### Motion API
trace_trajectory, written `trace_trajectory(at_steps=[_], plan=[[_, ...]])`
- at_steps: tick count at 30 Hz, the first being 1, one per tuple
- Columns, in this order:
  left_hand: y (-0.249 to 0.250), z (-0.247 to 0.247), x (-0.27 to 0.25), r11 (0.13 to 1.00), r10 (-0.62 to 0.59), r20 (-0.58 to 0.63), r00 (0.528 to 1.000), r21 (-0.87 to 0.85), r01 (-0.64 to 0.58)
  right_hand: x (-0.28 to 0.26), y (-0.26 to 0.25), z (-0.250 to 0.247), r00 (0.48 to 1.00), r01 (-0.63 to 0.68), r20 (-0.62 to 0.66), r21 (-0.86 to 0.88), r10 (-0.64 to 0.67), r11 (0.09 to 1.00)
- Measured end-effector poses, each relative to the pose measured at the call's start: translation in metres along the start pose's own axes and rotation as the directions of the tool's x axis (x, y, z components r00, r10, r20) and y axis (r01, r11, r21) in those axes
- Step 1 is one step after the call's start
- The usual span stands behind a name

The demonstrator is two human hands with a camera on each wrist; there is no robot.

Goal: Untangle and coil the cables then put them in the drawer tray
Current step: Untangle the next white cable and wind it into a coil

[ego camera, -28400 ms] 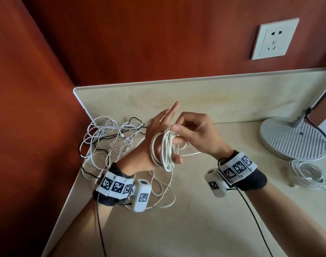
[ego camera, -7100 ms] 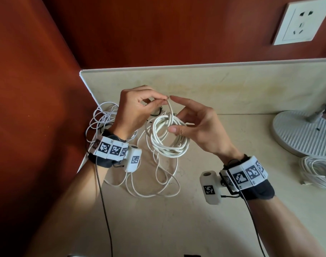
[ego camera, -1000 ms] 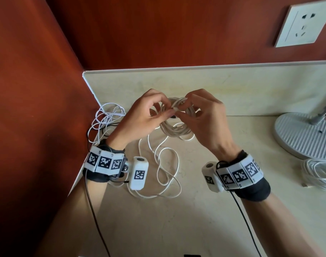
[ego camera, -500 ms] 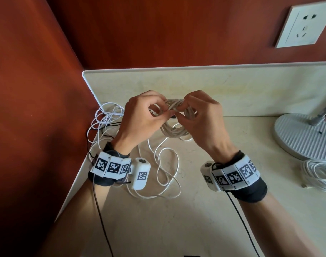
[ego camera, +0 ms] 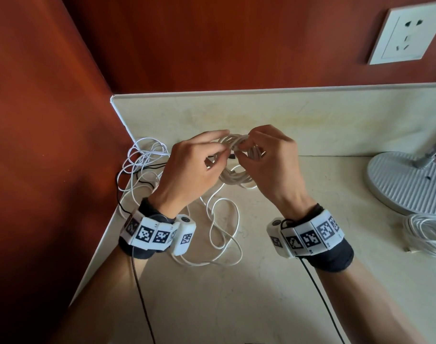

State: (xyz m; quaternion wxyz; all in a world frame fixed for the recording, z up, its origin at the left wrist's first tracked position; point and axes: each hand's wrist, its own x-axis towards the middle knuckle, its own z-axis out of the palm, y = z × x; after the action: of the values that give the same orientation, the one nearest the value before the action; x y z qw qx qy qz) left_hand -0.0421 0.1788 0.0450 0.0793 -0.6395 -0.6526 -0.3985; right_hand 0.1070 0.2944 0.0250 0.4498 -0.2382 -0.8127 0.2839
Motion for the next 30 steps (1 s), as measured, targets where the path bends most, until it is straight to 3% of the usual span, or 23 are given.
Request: trace_trajectory(at_steps=[7,12,20,26,30], plan=[[-0.014,0.001,0.006,0.972,-0.082,0.068,0.994,-0.215,0.095,-0.001,0.000,-0.005,1.000,0.005,0.026,-0.026,-0.004,1.000],[-0.017,0.005,0.009,0.960,-0.062,0.104,0.993,-0.265,0.088,-0.001,0.000,-0.004,0.999,0.002,0.041,-0.034,-0.001,0.999],[-0.012,0.012,0.008,0.968,-0.107,-0.048,0.993,-0.235,0.093,-0.001,0.000,-0.005,1.000,-0.018,0.024,0.045,0.017,0.999],[-0.005,0.014,0.002,0.868,-0.261,-0.019,0.965,-0.442,0.226,-0.002,0.005,-0.008,0.999,-0.031,0.030,0.055,0.029,0.998],[-0.005,0.014,-0.004,0.839,-0.273,0.033,0.961,-0.481,0.255,-0.001,0.006,-0.011,0.998,0.007,0.059,0.049,-0.010,0.999]])
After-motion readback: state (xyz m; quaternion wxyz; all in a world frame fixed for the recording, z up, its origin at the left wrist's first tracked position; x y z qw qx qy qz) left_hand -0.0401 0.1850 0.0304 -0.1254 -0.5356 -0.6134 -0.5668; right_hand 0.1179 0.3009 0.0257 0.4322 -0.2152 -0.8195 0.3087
